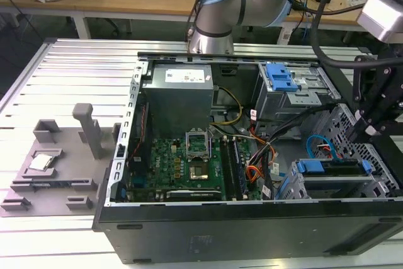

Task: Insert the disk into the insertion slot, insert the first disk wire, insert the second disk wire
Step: 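Insert the second disk wire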

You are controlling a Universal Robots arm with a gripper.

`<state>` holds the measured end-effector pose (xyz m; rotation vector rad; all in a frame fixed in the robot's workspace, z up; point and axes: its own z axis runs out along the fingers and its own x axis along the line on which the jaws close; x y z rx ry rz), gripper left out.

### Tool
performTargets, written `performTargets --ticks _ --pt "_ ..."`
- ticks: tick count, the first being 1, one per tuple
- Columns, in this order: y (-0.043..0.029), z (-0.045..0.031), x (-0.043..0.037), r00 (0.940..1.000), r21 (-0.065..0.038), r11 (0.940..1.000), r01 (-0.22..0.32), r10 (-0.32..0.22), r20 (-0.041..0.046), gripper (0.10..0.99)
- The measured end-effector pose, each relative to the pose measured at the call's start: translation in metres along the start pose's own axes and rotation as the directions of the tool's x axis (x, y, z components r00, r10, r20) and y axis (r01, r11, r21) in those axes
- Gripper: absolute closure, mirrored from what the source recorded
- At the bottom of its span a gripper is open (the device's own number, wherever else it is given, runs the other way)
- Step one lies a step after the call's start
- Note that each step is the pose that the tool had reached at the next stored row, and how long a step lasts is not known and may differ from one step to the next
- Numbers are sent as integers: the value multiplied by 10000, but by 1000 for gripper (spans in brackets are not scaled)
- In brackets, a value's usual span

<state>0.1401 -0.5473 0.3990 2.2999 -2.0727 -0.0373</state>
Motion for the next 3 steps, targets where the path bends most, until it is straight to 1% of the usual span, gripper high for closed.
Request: performTargets --ticks 3 --pt "0 -1 0 10000 0 10000 0 0 -1 980"
